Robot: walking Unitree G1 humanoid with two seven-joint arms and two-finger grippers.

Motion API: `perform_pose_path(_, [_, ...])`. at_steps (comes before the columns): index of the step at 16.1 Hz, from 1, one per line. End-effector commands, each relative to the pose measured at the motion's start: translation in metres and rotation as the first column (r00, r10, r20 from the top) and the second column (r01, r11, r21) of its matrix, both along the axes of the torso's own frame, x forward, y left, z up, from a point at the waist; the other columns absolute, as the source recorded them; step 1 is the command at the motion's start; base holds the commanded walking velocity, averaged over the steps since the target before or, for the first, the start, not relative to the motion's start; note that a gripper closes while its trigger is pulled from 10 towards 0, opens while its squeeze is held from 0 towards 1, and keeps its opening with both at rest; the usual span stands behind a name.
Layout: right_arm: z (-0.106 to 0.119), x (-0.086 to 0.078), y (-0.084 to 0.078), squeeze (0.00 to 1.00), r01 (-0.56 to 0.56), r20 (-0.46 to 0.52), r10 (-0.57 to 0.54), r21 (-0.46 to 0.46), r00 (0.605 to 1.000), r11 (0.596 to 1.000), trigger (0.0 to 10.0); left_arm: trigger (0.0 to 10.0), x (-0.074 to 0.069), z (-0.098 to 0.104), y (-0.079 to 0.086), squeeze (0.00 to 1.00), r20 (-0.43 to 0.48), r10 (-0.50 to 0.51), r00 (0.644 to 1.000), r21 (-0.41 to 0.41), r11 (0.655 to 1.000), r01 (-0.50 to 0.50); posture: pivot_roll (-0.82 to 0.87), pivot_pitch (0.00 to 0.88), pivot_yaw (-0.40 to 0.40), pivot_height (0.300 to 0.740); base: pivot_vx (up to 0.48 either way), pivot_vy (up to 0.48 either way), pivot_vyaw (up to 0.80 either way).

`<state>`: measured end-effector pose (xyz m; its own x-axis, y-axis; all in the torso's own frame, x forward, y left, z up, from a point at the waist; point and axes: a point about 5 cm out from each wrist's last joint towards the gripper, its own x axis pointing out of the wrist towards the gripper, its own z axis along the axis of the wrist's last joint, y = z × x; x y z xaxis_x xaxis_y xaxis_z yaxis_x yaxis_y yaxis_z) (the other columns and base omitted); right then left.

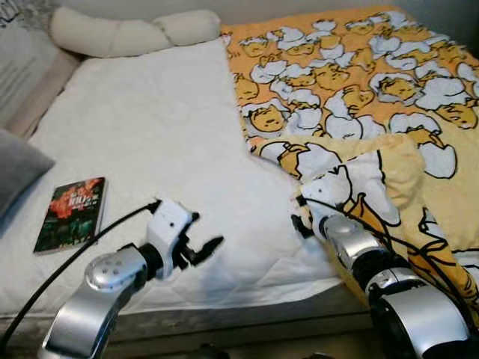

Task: Clean up the room

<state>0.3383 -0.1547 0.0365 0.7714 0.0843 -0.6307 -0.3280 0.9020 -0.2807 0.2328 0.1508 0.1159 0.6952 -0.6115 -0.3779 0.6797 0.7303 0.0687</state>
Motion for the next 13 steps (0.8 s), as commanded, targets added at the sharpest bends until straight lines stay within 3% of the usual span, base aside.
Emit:
perform_pose_path(1, [0.006, 0.005, 0.004, 0.00, -0.010, 0.026, 0.011, -0.011, 1.000, 1.000, 0.0, 10.0, -0.003, 0.001, -0.001, 0.00, -0.007, -0.019, 1.000, 0.013, 1.000, 0.019, 0.09, 0.087, 0.131, 0.740, 0.000, 0.000, 0.00])
perform_pose_path(7, [0.000, 0.002, -0.004, 0.00, -0.002, 0.005, 0.002, -0.133, 1.000, 0.991, 0.0, 10.0, -0.004, 0.002, -0.003, 0.00, -0.024, -0.040, 0.999, 0.021, 0.999, 0.040, 0.08, 0.073, 0.131, 0.740, 0.000, 0.000, 0.00])
perform_pose_path(13, [0.003, 0.003, -0.010, 0.00, 0.016, 0.009, -0.014, -0.138, 1.000, 0.990, 0.0, 10.0, -0.002, 0.000, -0.006, 0.00, -0.025, -0.042, 0.999, 0.023, 0.999, 0.042, 0.07, 0.057, 0.117, 0.740, 0.000, 0.000, 0.00])
